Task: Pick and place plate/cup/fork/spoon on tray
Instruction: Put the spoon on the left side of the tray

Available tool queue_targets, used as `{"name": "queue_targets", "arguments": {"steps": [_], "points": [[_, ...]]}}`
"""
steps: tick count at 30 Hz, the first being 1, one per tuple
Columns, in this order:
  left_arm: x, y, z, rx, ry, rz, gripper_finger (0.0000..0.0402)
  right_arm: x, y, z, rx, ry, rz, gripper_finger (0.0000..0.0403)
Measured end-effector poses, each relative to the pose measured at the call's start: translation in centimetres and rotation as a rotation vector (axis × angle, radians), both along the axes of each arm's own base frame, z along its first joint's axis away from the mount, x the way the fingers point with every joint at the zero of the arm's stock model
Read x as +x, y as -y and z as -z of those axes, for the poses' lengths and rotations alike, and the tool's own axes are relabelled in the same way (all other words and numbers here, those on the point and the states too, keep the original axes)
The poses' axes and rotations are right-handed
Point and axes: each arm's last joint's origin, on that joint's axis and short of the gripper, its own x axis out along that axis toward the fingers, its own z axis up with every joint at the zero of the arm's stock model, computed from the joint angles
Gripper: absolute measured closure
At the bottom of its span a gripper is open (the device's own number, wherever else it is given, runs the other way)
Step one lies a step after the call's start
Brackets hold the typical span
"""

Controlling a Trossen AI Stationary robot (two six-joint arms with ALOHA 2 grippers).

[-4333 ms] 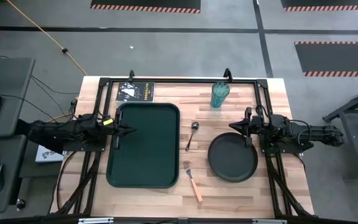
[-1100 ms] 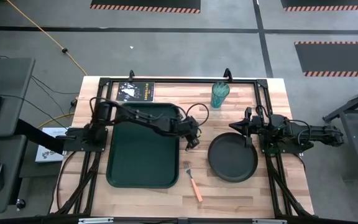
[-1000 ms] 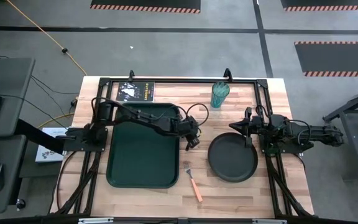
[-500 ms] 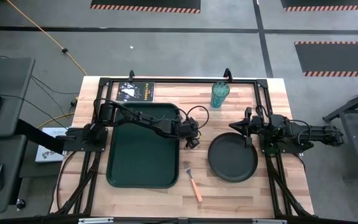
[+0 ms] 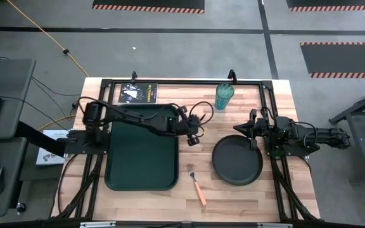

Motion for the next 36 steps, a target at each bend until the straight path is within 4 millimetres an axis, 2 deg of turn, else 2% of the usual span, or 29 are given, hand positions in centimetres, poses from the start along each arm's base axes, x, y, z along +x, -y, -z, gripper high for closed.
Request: {"name": "queue_targets", "arguments": {"steps": [3, 7, 14, 17, 20, 25, 36], "points": [[-1.4, 0.7, -1.2, 0.088, 0.009, 0.015, 0.0399, 0.0, 0.0, 0.0, 0.0, 0.001, 0.0, 0.0402], [-4.7, 1.6, -0.6, 0.199, -0.016, 0.041, 0.04, 0.0, 0.0, 0.0, 0.0, -0.001, -0.001, 0.0402], [-12.9, 2.1, 2.7, 0.459, -0.297, 0.192, 0.04, 0.1, 0.0, 0.1, 0.001, -0.015, 0.002, 0.0402], [-16.1, 1.4, 4.1, 0.515, -0.423, 0.204, 0.0401, 0.1, 0.0, 0.1, 0.001, -0.016, 0.002, 0.0402], [-18.4, 0.4, 5.7, 0.535, -0.503, 0.204, 0.0401, 0.1, 0.0, 0.2, 0.001, -0.02, 0.002, 0.0402], [-20.3, -0.6, 8.0, 0.562, -0.613, 0.203, 0.0401, 0.1, 0.0, 0.2, 0.001, -0.02, 0.002, 0.0402], [-20.5, -1.8, 10.0, 0.566, -0.765, 0.219, 0.04, 0.1, 0.0, 0.2, 0.001, -0.02, 0.003, 0.0402]]}}
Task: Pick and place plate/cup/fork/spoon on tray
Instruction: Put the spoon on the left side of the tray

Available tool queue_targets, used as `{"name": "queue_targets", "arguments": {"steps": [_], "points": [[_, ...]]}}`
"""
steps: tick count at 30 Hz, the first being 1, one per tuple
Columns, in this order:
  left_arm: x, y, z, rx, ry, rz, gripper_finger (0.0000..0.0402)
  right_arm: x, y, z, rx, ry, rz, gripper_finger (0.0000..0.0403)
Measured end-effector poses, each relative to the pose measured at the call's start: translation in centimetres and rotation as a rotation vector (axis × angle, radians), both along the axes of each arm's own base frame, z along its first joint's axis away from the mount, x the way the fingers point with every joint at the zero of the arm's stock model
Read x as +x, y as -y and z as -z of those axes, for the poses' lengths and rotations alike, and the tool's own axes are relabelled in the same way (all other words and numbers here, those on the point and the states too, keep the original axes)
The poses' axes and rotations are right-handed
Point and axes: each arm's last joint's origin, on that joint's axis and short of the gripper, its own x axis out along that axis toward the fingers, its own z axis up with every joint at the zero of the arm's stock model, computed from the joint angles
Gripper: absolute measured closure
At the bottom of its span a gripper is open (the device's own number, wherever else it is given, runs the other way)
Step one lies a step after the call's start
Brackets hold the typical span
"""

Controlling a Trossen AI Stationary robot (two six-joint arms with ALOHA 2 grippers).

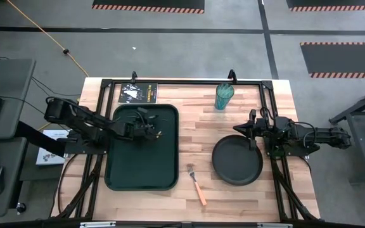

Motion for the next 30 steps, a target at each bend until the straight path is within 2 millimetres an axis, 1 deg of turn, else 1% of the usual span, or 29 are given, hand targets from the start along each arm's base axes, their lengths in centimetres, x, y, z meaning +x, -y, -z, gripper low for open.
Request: {"name": "queue_targets", "arguments": {"steps": [4, 14, 24, 30], "points": [[0.17, -0.24, 0.4, 0.005, -0.009, -0.018, 0.0399, 0.0, 0.0, 0.0, 0.0, 0.0, 0.0, 0.0402], [0.11, -0.23, 0.29, -0.007, 0.003, -0.021, 0.0397, 0.0, 0.0, 0.0, 0.0, 0.0, 0.0, 0.0402], [0.16, 0.0, 0.58, -0.134, 0.008, 0.021, 0.0396, 0.0, 0.0, 0.0, 0.0, 0.0, 0.0, 0.0402], [-0.11, -0.42, 0.78, -0.183, 0.003, -0.011, 0.0396, 0.0, 0.0, 0.0, 0.0, 0.0, 0.0, 0.0402]]}}
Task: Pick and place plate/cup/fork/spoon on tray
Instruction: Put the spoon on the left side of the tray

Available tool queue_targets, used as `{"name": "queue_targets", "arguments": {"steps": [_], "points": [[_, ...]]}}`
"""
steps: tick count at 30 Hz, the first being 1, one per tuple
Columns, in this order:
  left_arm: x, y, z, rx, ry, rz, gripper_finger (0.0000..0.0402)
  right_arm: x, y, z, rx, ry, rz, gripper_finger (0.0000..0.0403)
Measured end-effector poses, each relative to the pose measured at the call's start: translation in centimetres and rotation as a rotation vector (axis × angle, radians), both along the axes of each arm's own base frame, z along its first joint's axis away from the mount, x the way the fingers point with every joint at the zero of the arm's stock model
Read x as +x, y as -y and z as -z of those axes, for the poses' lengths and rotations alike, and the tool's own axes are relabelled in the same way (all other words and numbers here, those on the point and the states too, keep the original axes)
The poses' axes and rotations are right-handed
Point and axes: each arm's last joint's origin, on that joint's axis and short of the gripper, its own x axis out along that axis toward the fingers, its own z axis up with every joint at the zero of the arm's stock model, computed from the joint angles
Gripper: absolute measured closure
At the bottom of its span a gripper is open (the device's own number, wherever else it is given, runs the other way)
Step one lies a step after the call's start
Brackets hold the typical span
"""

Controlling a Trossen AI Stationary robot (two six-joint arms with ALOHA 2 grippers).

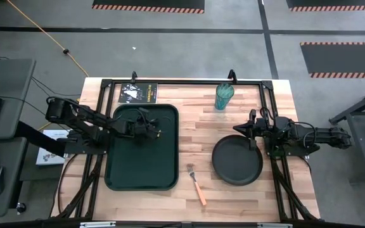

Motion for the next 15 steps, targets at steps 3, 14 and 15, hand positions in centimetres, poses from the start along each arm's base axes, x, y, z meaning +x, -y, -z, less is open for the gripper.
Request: {"name": "queue_targets", "arguments": {"steps": [3, 14, 15], "points": [[-0.01, -0.26, 0.0, -0.002, 0.005, -0.014, 0.0396, 0.0, 0.0, 0.0, 0.0, 0.0, 0.0, 0.0402], [-0.08, -0.76, 0.06, -0.033, 0.021, -0.047, 0.0348, 0.0, 0.0, 0.0, 0.0, 0.0, 0.0, 0.0402], [-0.08, -0.77, 0.05, -0.032, 0.022, -0.048, 0.034, 0.0, 0.0, 0.0, 0.0, 0.0, 0.0, 0.0402]]}}
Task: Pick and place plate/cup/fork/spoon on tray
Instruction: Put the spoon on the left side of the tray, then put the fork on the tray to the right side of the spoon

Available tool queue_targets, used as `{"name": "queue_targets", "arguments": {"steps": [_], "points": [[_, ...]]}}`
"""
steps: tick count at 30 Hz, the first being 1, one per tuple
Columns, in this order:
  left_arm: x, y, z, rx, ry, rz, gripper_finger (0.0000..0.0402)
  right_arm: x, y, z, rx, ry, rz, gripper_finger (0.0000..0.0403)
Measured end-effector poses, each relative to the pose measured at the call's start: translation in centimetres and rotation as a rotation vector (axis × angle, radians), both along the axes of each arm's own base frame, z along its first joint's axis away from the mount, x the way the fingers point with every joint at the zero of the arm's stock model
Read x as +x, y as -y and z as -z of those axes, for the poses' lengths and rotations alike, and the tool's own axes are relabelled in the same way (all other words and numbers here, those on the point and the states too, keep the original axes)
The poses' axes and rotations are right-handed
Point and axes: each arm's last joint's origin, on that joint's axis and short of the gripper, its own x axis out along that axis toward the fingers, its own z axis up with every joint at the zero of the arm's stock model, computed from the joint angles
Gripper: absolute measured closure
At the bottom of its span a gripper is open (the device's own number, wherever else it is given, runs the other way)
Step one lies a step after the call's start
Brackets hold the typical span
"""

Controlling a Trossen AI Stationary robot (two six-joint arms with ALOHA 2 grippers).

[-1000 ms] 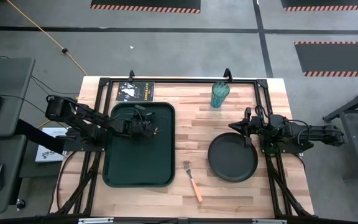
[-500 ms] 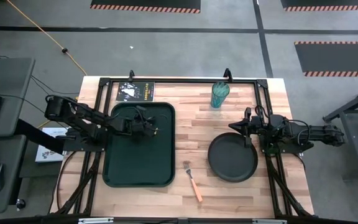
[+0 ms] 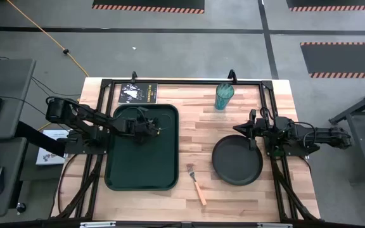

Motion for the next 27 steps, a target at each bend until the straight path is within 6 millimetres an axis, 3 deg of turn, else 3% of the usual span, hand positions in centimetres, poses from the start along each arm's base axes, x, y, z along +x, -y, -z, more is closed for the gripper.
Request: {"name": "queue_targets", "arguments": {"steps": [7, 14, 22, 27], "points": [[0.3, -0.1, -0.3, 0.038, -0.009, -0.004, 0.0308, 0.0, 0.0, 0.0, 0.0, 0.0, 0.0, 0.0402], [1.6, -0.7, -1.7, 0.012, -0.026, -0.008, 0.0307, 0.0, 0.0, 0.0, 0.0, 0.0, 0.0, 0.0402], [1.7, -1.7, -2.0, 0.025, -0.037, -0.035, 0.0307, 0.0, 0.0, 0.0, 0.0, 0.0, 0.0, 0.0402], [2.1, -1.8, -2.8, 0.11, -0.071, -0.053, 0.0307, 0.0, 0.0, 0.0, 0.0, 0.0, 0.0, 0.0402]]}}
